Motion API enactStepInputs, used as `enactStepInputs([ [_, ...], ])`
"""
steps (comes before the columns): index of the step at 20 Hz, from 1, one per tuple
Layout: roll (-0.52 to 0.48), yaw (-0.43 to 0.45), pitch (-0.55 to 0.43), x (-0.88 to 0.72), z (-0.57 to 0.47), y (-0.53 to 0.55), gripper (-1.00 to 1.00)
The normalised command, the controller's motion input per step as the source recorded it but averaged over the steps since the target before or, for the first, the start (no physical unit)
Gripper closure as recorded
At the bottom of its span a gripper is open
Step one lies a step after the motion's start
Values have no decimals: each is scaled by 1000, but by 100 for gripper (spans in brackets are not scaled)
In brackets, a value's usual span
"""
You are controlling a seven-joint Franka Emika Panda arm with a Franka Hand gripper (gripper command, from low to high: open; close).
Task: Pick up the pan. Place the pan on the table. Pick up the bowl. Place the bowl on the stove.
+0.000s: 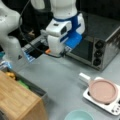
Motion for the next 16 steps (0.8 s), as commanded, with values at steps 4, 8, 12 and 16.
enactStepInputs([
  [4, 40, -26, 97, 239, -36, 163, -100],
  [8, 51, -51, 139, 244, -30, 155, -100],
  [12, 46, -87, 181, 291, -24, 145, -100],
  [16, 73, -105, 152, 357, -14, 133, -100],
])
